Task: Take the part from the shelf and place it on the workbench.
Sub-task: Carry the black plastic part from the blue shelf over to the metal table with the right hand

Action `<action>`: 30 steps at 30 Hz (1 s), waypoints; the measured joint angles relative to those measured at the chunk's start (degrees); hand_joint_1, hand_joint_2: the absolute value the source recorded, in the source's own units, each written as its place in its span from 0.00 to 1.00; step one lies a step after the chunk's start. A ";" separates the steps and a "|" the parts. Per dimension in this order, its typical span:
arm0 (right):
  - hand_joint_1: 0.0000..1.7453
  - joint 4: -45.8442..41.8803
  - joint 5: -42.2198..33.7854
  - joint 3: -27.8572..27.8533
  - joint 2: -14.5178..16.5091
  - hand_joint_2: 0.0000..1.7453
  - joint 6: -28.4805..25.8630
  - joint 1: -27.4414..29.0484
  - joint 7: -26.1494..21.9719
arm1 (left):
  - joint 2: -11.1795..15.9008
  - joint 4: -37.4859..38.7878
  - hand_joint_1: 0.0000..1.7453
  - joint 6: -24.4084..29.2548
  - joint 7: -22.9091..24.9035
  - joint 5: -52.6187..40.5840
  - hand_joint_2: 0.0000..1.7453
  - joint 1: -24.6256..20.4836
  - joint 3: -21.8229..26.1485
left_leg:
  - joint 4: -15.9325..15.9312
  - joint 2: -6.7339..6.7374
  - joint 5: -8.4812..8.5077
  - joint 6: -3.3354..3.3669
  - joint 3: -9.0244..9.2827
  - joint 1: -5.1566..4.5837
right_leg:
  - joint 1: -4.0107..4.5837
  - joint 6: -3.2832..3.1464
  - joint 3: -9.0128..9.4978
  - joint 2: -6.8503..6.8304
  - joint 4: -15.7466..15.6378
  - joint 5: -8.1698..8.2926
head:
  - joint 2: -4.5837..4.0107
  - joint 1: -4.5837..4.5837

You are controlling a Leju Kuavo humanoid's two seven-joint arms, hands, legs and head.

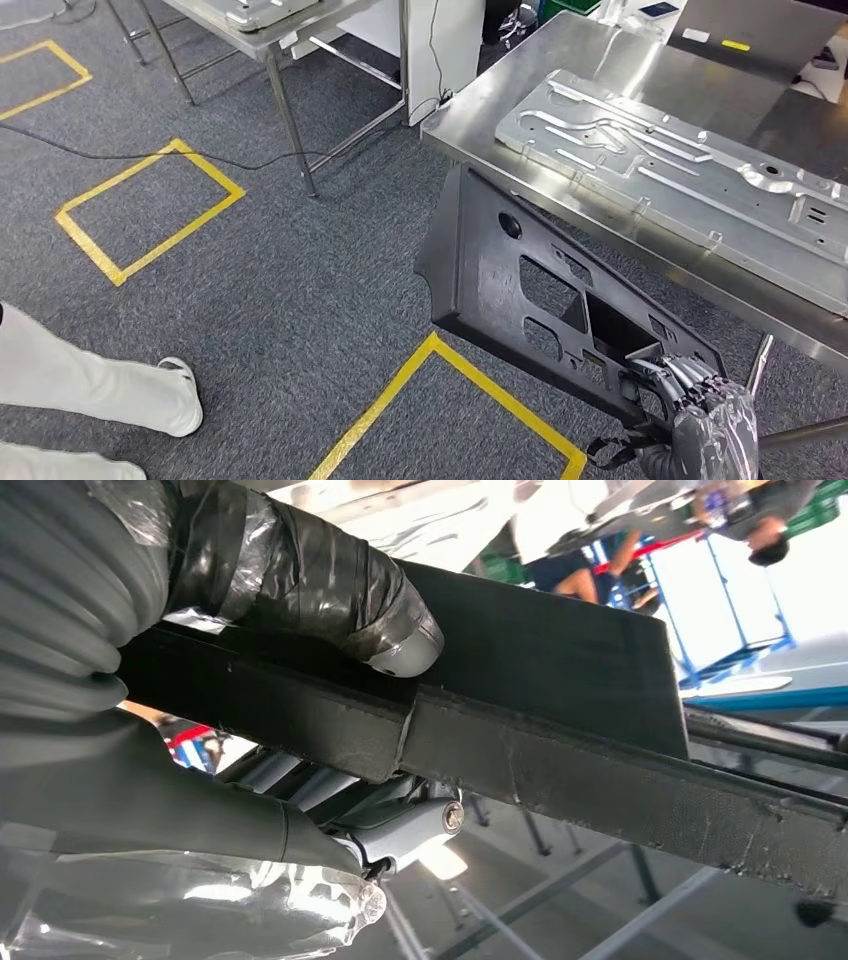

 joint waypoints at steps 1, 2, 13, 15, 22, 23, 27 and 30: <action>1.00 0.03 0.09 0.03 -0.01 1.00 0.00 -0.03 0.12 | -0.03 -0.01 0.00 -0.34 0.20 -0.01 1.00 -0.06 0.01 | -0.05 0.48 -0.06 -0.28 0.16 -0.05 | 0.13 -0.28 -0.15 0.65 0.04 0.10 | 0.00 -0.01; 1.00 0.04 0.20 0.05 -0.01 1.00 0.01 -0.09 0.20 | -0.05 -0.01 0.00 -0.51 0.32 -0.02 1.00 -0.15 0.01 | -0.07 0.84 -0.19 -0.58 0.33 -0.03 | 0.03 -0.61 -0.18 1.24 -0.04 0.17 | 0.00 -0.02; 1.00 1.09 2.64 0.05 -1.08 1.00 3.64 -4.27 4.07 | -0.17 0.00 0.00 -0.61 1.17 -0.19 1.00 0.02 0.02 | 5.54 -7.94 -0.63 -0.73 -3.29 0.45 | -0.10 -1.86 -0.43 8.39 0.31 0.50 | 0.00 -0.07; 1.00 1.22 2.60 0.01 -1.50 1.00 4.03 -5.19 4.32 | -0.17 0.01 0.00 -0.56 1.29 -0.18 1.00 -0.04 0.03 | 1.73 -9.60 0.44 -0.39 -1.79 0.38 | -0.17 -1.22 -0.91 9.58 0.67 0.50 | 0.00 -0.07; 1.00 1.37 2.59 -0.02 -2.46 1.00 4.07 -6.27 4.43 | -0.30 0.01 0.00 -0.50 1.49 -0.18 1.00 0.03 0.03 | 0.13 -5.02 1.37 1.69 -1.34 0.36 | -0.33 0.91 -5.94 4.30 9.77 -4.53 | 0.00 0.00; 1.00 1.44 2.59 -0.01 -2.48 1.00 4.07 -6.33 4.43 | -0.31 0.01 0.00 -0.49 1.56 -0.18 1.00 0.08 0.03 | 0.14 -4.23 1.32 1.74 -1.39 0.29 | -0.42 1.11 -7.66 3.89 13.29 -5.92 | 0.00 0.00; 1.00 1.78 2.59 -0.03 -2.58 1.00 4.10 -6.42 4.57 | -0.33 0.01 0.00 -0.19 2.07 -0.19 1.00 -0.02 0.03 | 0.17 -1.38 0.84 1.47 -0.96 0.19 | -0.53 1.14 -5.12 2.50 9.20 -2.02 | 0.00 0.01; 1.00 1.80 2.58 -0.09 -2.77 1.00 4.15 -6.90 4.67 | -0.33 0.01 0.00 -0.12 2.09 -0.18 1.00 -0.06 0.03 | 0.25 0.19 0.30 0.68 -0.33 -0.14 | 0.26 0.02 -0.45 -0.40 0.30 0.76 | 0.00 -0.01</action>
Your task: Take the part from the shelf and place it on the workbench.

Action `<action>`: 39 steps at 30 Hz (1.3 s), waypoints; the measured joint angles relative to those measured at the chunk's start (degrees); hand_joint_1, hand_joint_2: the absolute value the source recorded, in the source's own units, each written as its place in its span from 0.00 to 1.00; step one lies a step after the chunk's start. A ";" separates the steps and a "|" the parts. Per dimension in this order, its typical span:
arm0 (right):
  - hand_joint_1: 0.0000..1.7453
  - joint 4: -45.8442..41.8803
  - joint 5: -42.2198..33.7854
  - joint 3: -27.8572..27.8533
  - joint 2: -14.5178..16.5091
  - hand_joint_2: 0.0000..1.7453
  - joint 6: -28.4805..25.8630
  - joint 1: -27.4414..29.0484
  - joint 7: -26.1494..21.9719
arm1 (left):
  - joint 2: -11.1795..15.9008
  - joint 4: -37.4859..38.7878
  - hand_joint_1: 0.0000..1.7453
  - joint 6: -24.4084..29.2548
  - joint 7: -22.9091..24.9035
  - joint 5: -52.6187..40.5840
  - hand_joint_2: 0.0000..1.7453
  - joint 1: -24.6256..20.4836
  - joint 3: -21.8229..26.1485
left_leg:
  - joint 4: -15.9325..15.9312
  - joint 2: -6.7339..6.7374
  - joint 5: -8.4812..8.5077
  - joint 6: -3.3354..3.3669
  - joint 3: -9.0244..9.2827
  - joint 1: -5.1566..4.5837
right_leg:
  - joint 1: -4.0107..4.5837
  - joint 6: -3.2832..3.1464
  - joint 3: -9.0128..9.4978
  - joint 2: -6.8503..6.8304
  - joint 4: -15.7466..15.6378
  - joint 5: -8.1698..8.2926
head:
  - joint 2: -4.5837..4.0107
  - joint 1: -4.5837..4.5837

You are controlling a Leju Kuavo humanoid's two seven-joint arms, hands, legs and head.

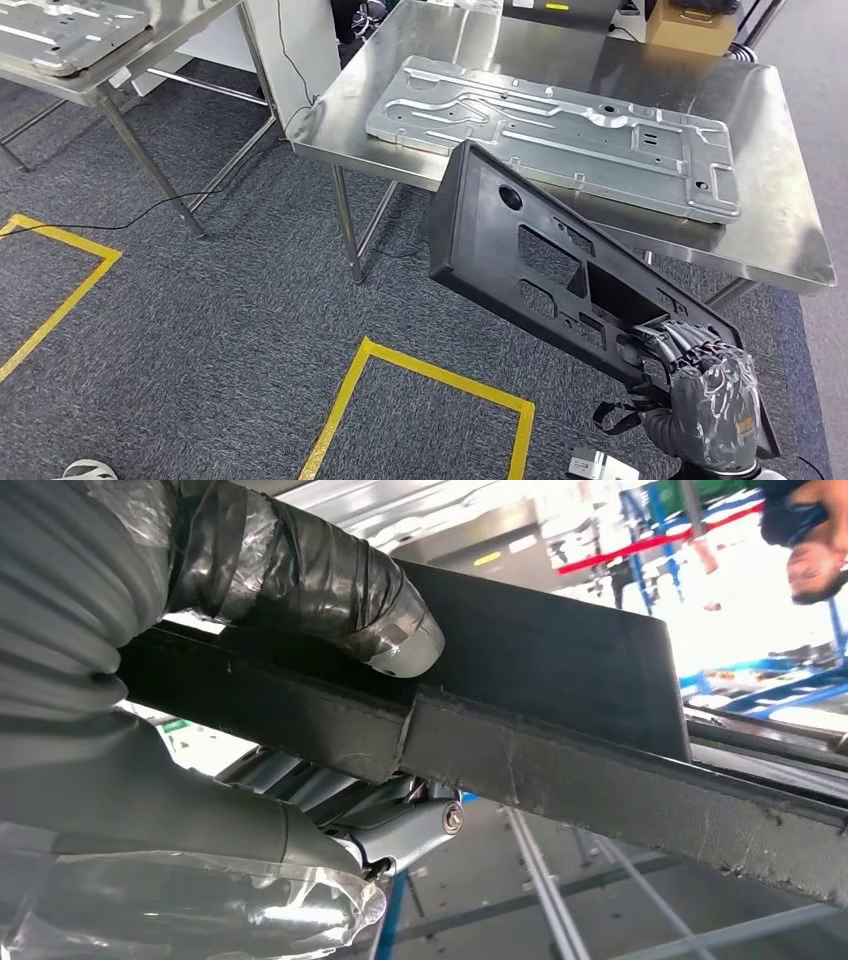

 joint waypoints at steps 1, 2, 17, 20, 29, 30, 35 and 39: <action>1.00 0.01 0.00 -0.03 -0.08 1.00 0.03 -0.13 0.01 | -0.01 0.00 0.00 0.04 0.00 -0.01 1.00 -0.05 0.00 | 0.00 0.51 -0.14 -0.27 0.14 -0.09 | 0.25 -0.36 0.03 0.05 -0.40 -0.17 | 0.00 -0.01; 1.00 0.00 0.00 -0.07 -0.15 1.00 0.05 -0.18 0.01 | -0.01 0.00 0.00 0.08 0.00 -0.03 1.00 -0.14 0.00 | -0.04 1.08 -0.25 -0.57 0.32 -0.15 | 0.29 -0.67 -0.09 0.80 -0.48 -0.04 | 0.00 -0.01; 1.00 0.09 0.01 -0.26 -0.35 1.00 0.34 -0.86 0.04 | 0.07 0.00 0.00 0.16 0.06 -0.17 1.00 0.06 0.00 | 1.54 -9.01 0.45 -0.96 -1.68 0.49 | -0.53 -0.64 -0.79 11.02 0.20 0.22 | 0.00 -0.07; 1.00 0.08 0.01 -0.36 -0.55 1.00 0.30 -0.74 0.04 | 0.05 0.00 0.00 0.17 0.07 -0.17 1.00 -0.04 0.00 | 0.85 -6.95 1.02 0.21 -1.44 0.58 | -0.56 0.32 -1.77 9.22 1.61 -0.65 | 0.00 -0.04; 1.00 0.17 0.03 -0.38 -0.75 1.00 0.29 -0.76 0.04 | 0.01 0.00 0.00 0.18 0.07 -0.17 1.00 0.05 0.00 | 0.57 -0.55 0.61 0.61 -0.98 0.17 | -0.10 0.32 -2.20 0.94 4.03 -0.83 | 0.00 -0.01; 1.00 0.16 0.03 -0.39 -0.75 1.00 0.28 -0.79 0.04 | 0.00 0.00 0.00 0.18 0.07 -0.17 1.00 0.03 0.00 | 0.58 -0.06 0.45 0.36 -0.78 0.05 | 0.19 -0.08 -0.73 -0.09 1.25 -0.07 | 0.00 -0.02; 1.00 0.14 0.05 -0.45 -0.79 1.00 0.27 -0.74 0.06 | -0.01 0.00 0.00 0.19 0.07 -0.17 1.00 -0.14 0.00 | 0.89 0.95 -0.72 -1.22 -0.09 -0.07 | 0.27 -1.61 -0.13 1.79 -0.85 0.46 | 0.00 -0.05; 1.00 0.14 0.05 -0.39 -0.78 1.00 0.28 -0.87 0.10 | 0.00 0.00 0.00 0.19 0.07 -0.17 1.00 -0.05 0.00 | 13.39 -4.86 -7.36 -1.69 -5.71 0.19 | -0.06 -2.36 -0.17 4.45 -1.17 0.84 | 0.00 -0.08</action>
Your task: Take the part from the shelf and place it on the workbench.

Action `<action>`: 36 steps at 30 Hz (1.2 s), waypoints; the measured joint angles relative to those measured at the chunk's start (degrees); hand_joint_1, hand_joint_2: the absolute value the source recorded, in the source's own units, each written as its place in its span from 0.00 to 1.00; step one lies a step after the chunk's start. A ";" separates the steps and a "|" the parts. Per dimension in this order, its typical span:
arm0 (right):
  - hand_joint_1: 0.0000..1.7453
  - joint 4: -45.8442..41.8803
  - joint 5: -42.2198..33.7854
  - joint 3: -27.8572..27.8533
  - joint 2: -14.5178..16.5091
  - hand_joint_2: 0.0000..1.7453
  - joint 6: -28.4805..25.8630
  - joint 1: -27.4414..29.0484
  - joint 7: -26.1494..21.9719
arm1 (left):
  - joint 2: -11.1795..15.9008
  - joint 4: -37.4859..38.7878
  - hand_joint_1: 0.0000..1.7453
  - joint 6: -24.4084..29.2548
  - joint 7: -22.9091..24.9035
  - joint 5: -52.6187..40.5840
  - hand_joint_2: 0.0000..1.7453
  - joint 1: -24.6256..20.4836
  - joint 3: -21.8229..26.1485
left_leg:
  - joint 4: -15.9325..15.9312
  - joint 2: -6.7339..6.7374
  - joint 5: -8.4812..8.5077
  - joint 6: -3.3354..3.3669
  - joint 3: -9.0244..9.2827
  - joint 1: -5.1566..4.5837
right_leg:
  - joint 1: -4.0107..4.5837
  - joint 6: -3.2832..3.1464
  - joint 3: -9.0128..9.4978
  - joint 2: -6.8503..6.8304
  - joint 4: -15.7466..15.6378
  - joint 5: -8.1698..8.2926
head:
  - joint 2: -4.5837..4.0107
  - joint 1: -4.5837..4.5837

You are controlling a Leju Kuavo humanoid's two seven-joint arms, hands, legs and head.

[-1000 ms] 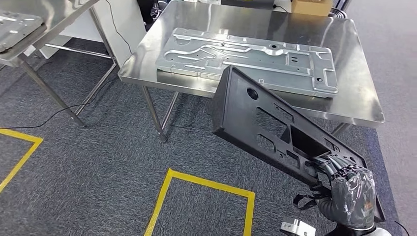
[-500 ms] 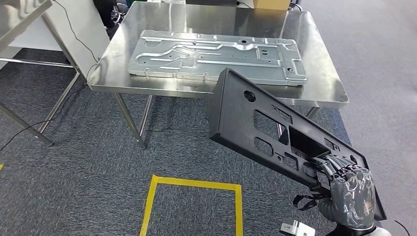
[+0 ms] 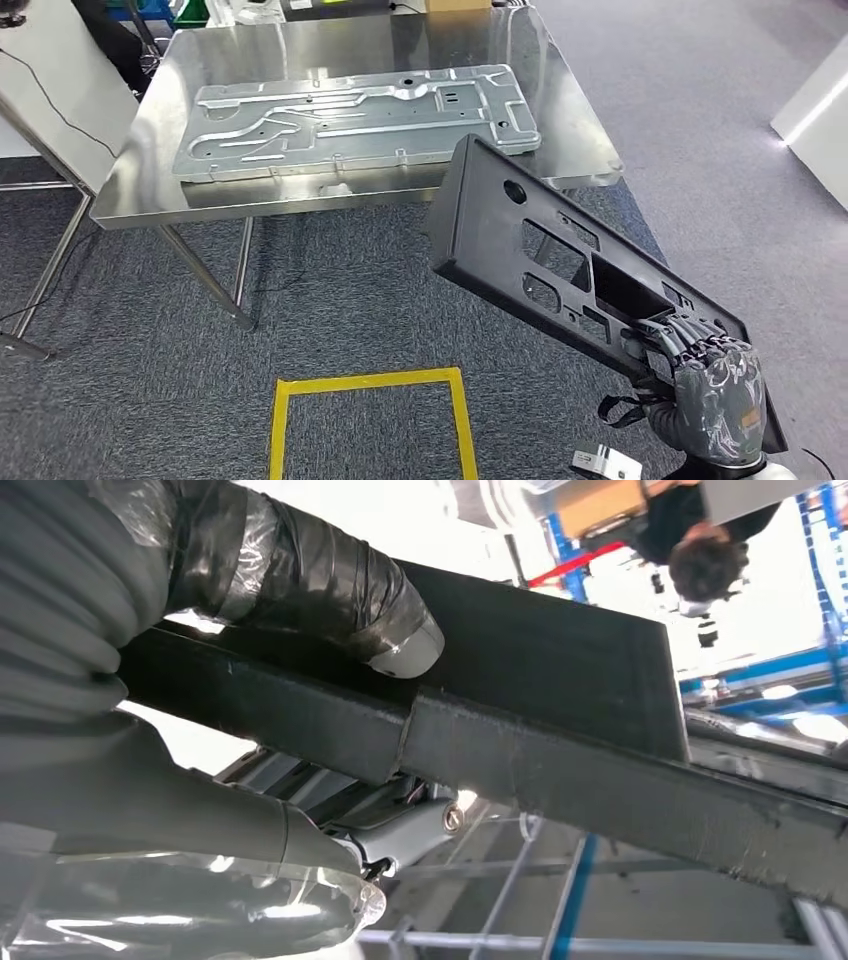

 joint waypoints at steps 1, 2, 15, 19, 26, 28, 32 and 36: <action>1.00 0.01 0.00 0.03 0.00 1.00 0.01 0.01 0.00 | 0.00 0.00 0.00 -0.01 0.00 0.00 1.00 0.10 0.00 | 2.73 -0.34 -0.60 0.06 -1.46 0.00 | 0.05 -0.05 -0.03 0.81 0.08 -0.01 | 0.00 0.01; 1.00 0.01 0.01 0.04 0.00 1.00 0.01 0.02 0.00 | 0.00 0.00 0.00 -0.01 0.00 0.00 1.00 0.21 0.00 | 3.31 -0.46 0.08 0.16 -1.97 0.00 | 0.10 -0.08 -0.04 1.67 0.19 -0.03 | 0.00 0.01; 1.00 -0.03 0.04 -0.03 -0.28 1.00 -0.02 0.06 -0.02 | 0.05 0.02 0.00 0.02 0.00 0.00 1.00 0.19 0.00 | -13.58 0.17 9.10 3.10 4.63 0.13 | -0.13 3.04 -6.64 0.32 12.61 -6.25 | 0.00 0.09; 1.00 0.05 0.04 0.00 -0.28 1.00 0.01 0.14 -0.04 | 0.03 0.02 0.00 0.01 0.00 0.00 1.00 0.17 0.00 | -13.55 3.04 8.63 2.84 5.01 0.07 | -0.71 3.54 -6.62 -0.96 12.62 -3.98 | 0.00 0.09; 1.00 0.32 8.60 -0.31 -0.37 1.00 2.63 -0.45 4.12 | -0.01 0.02 0.00 0.89 -0.23 0.82 1.00 -0.39 0.32 | -13.27 4.44 7.00 0.54 6.18 -0.12 | -0.15 1.37 0.16 -2.06 0.15 -0.43 | 0.00 0.04; 1.00 0.40 9.20 -0.33 -0.40 1.00 2.78 -0.90 4.86 | -0.01 0.02 0.00 0.96 -0.26 0.87 1.00 -0.38 0.42 | -9.60 2.00 4.92 0.10 4.69 0.04 | -0.43 0.63 0.63 -1.70 -0.24 -0.44 | 0.00 0.03; 1.00 0.64 9.38 -0.19 -0.42 1.00 2.80 -1.40 5.36 | 0.00 0.02 0.00 0.93 -0.23 0.87 1.00 0.14 0.49 | 3.68 -0.40 0.45 -0.06 -3.16 0.17 | -0.14 -0.12 1.53 -0.81 -0.20 -1.35 | 0.00 0.02; 1.00 0.84 9.41 -0.04 -0.42 1.00 2.68 -1.36 5.60 | 0.03 0.02 0.00 0.91 -0.63 1.14 1.00 0.50 0.61 | -6.54 -0.73 9.37 0.50 -0.35 0.08 | 0.03 0.41 3.62 0.34 0.17 -3.06 | 0.00 0.02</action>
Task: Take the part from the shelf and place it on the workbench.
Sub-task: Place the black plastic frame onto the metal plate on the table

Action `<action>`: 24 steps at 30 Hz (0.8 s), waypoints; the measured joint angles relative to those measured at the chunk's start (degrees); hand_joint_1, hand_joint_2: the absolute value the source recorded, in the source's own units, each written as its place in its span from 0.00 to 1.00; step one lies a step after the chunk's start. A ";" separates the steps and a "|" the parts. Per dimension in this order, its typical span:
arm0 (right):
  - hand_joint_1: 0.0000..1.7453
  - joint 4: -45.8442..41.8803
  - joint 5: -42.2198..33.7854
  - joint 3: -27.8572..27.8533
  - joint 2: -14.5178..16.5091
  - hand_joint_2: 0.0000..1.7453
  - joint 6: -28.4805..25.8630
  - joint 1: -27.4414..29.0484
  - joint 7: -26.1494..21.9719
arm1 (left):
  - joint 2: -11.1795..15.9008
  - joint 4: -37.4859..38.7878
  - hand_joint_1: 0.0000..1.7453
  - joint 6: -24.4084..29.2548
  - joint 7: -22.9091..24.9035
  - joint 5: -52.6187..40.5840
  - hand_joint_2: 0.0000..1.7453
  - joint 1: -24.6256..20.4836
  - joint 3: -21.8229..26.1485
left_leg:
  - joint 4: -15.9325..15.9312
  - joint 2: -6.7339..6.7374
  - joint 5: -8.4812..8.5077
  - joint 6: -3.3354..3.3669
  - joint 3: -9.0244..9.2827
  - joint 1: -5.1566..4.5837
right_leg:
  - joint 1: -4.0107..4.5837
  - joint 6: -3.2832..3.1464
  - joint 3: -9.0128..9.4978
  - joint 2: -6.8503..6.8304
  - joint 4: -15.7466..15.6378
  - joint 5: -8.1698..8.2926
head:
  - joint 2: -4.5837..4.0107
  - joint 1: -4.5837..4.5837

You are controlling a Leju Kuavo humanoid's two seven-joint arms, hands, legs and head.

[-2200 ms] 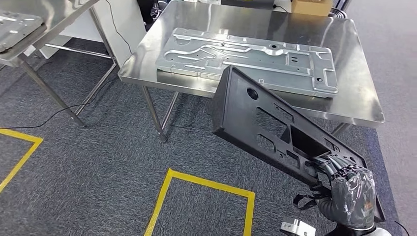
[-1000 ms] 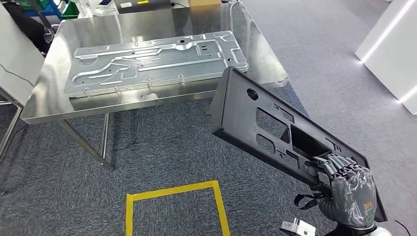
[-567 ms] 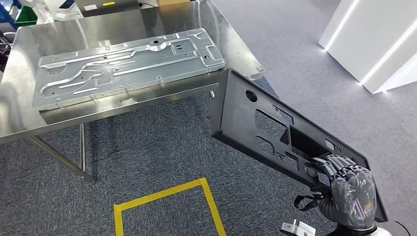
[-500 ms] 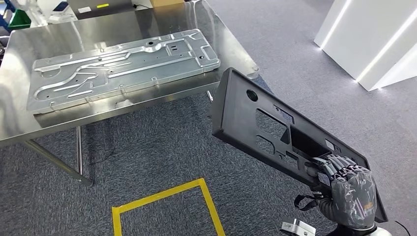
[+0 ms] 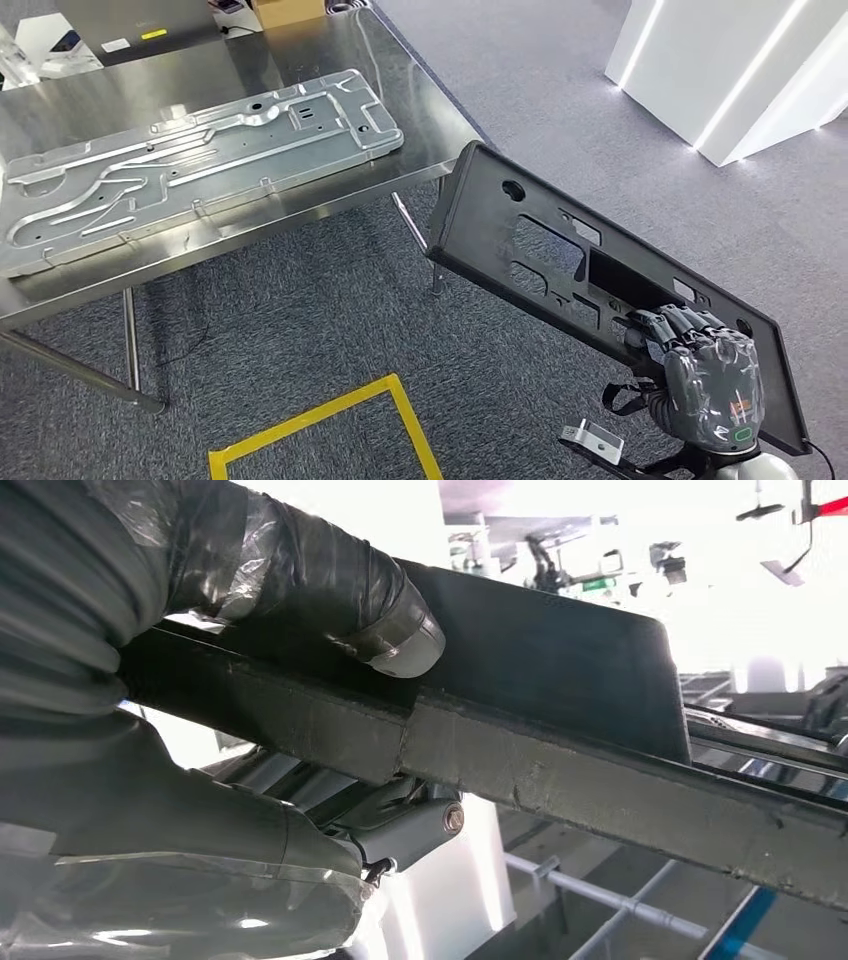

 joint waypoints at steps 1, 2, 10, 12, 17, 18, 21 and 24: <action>1.00 0.01 0.05 0.03 -0.01 1.00 -0.11 0.09 0.13 | 0.02 0.00 0.00 -0.01 -0.35 0.23 1.00 0.02 0.10 | -2.73 -0.16 1.10 0.18 1.10 -0.07 | 0.06 0.27 0.21 0.20 0.21 -0.38 | 0.00 0.00; 1.00 0.00 0.14 0.04 -0.04 1.00 -0.26 0.29 0.24 | 0.03 0.00 0.00 -0.03 -0.69 0.45 1.00 0.02 0.21 | -4.31 -0.31 1.46 0.27 1.73 -0.11 | 0.14 0.52 0.22 0.33 0.44 -0.70 | 0.00 0.00; 1.00 -0.04 0.72 -0.16 -0.68 1.00 -1.00 1.96 0.49 | -0.02 0.00 0.00 -0.05 -1.24 0.74 1.00 0.00 0.75 | -5.09 -0.38 0.64 0.66 2.07 -0.30 | 0.08 0.48 0.32 0.33 -0.12 -0.98 | 0.00 0.01; 1.00 -0.04 0.72 -0.21 -0.81 1.00 -0.99 1.98 0.49 | -0.03 0.00 0.00 -0.05 -1.28 0.74 1.00 -0.08 0.79 | -5.09 -0.37 0.55 0.79 2.10 -0.33 | 0.07 0.51 0.37 0.33 -0.25 -0.99 | 0.00 0.01; 1.00 -0.04 0.71 -0.28 -0.87 1.00 -0.99 2.08 0.49 | -0.03 0.00 0.00 -0.03 -1.30 0.74 1.00 -0.14 0.80 | -5.06 -0.35 0.53 0.88 2.16 -0.37 | 0.04 1.02 0.38 0.33 -0.34 -0.89 | 0.00 0.01; 1.00 -0.04 0.70 -0.29 -0.87 1.00 -0.98 2.09 0.49 | -0.03 0.00 0.00 -0.03 -1.30 0.74 1.00 -0.13 0.81 | -5.06 -0.35 0.53 0.88 2.17 -0.37 | 0.04 1.09 0.38 0.33 -0.34 -0.88 | 0.00 0.01; 1.00 -0.04 0.43 -0.34 -0.91 1.00 -0.85 2.07 0.49 | -0.03 0.00 0.00 0.00 -1.38 0.74 1.00 -0.12 0.81 | -5.06 -0.35 0.54 0.89 2.24 -0.35 | 0.08 1.12 0.41 0.31 -0.33 -0.87 | 0.00 0.00; 1.00 -0.04 -0.36 -0.41 -1.20 1.00 -0.35 2.00 0.45 | -0.03 0.00 0.00 0.12 -1.21 0.66 1.00 -0.15 0.81 | -5.07 -0.35 0.55 0.88 2.31 -0.28 | 0.15 1.13 0.45 0.29 -0.29 -0.88 | 0.00 0.01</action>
